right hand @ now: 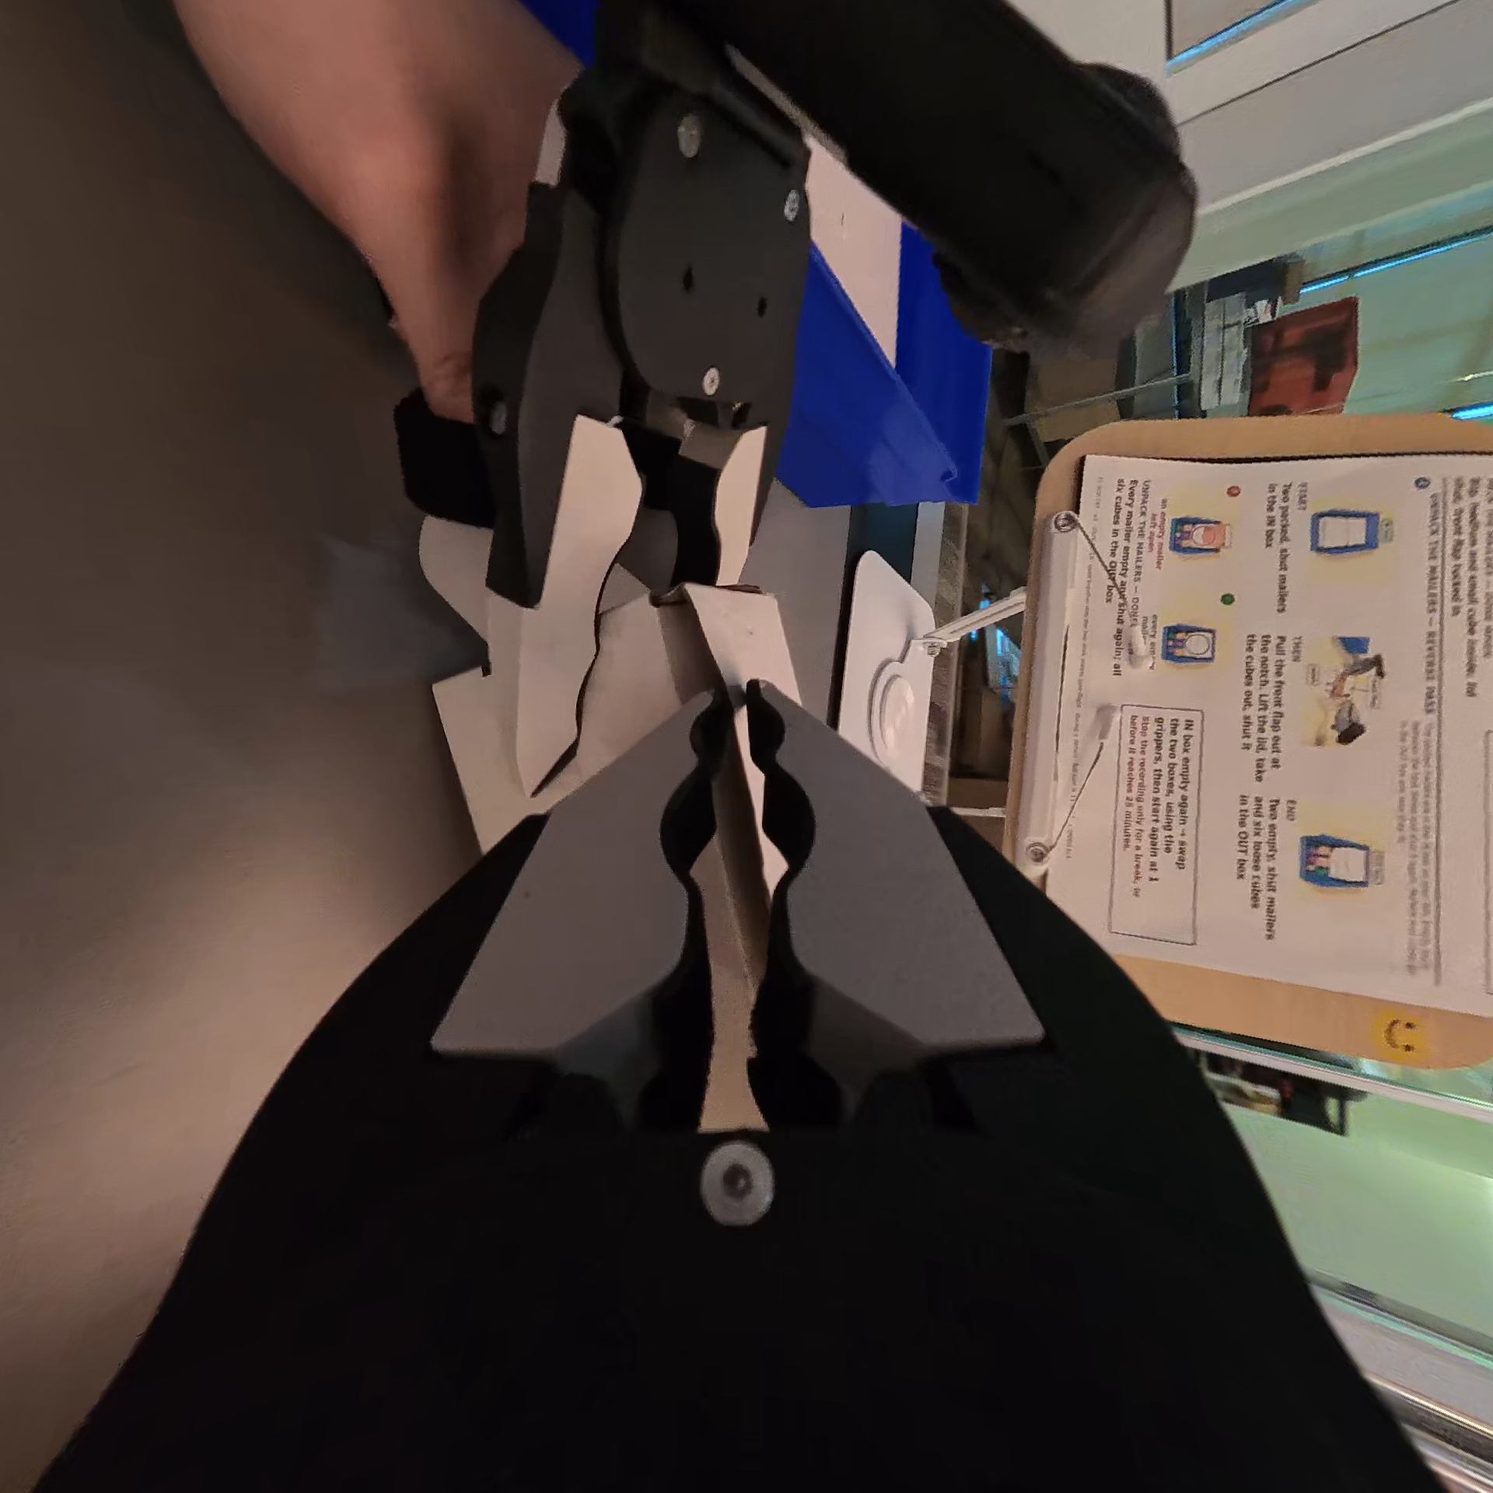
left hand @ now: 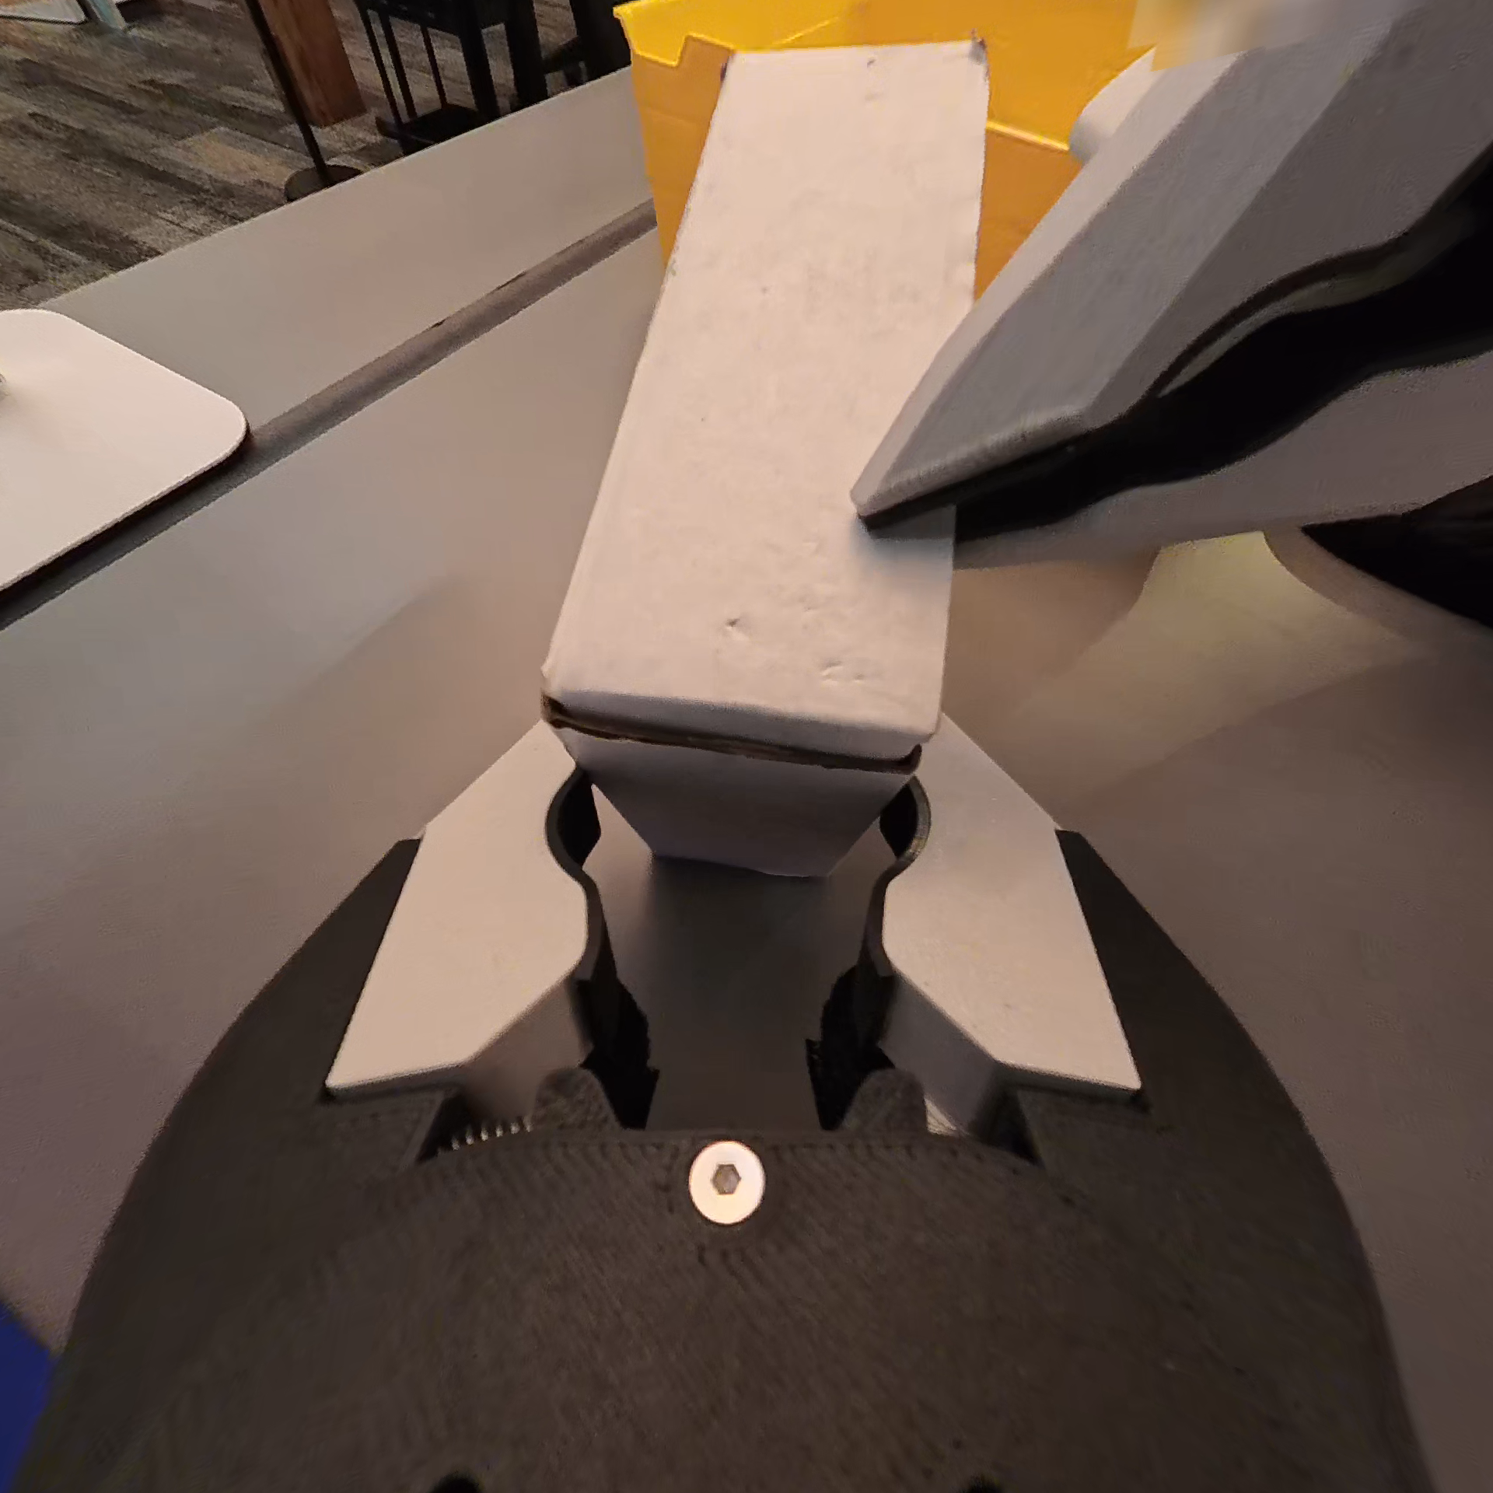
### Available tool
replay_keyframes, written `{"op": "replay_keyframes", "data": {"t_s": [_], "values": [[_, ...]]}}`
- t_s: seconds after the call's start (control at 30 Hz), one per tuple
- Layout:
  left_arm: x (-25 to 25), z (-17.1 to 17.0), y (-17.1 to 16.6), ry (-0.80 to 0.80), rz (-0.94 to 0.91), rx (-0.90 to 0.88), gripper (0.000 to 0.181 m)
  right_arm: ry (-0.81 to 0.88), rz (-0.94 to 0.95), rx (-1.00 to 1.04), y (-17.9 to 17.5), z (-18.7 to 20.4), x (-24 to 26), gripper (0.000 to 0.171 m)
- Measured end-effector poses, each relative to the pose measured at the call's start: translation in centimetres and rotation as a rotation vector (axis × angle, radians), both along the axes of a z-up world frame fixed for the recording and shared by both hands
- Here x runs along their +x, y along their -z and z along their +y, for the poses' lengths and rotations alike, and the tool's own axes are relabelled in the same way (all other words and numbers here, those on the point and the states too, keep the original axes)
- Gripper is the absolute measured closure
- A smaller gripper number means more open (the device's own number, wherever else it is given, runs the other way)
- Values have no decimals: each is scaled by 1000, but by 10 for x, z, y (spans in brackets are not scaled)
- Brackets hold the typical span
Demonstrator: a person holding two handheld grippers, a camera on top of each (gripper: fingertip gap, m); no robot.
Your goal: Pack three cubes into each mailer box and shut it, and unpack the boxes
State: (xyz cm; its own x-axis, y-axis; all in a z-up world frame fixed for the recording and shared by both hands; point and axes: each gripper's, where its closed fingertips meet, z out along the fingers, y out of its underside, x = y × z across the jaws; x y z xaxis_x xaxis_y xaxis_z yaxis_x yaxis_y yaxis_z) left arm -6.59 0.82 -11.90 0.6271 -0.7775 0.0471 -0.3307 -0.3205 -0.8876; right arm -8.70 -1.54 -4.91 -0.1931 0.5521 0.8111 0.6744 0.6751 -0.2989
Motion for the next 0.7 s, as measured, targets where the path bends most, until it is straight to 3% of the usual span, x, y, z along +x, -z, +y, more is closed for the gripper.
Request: {"op": "replay_keyframes", "data": {"t_s": [0.4, 0.5, 0.7], "values": [[-6, 2, 2, -12, 64, 17, 111, 10, 33, -74, -1, 3, 0, 162], [-3, -3, 1, 6, 30, -14, 111, -18, -14, 8, -2, 8, 13, 154], [-3, -4, 1, 10, 19, -22, 111, 60, -39, -94, 0, 29, 50, 152]]}}
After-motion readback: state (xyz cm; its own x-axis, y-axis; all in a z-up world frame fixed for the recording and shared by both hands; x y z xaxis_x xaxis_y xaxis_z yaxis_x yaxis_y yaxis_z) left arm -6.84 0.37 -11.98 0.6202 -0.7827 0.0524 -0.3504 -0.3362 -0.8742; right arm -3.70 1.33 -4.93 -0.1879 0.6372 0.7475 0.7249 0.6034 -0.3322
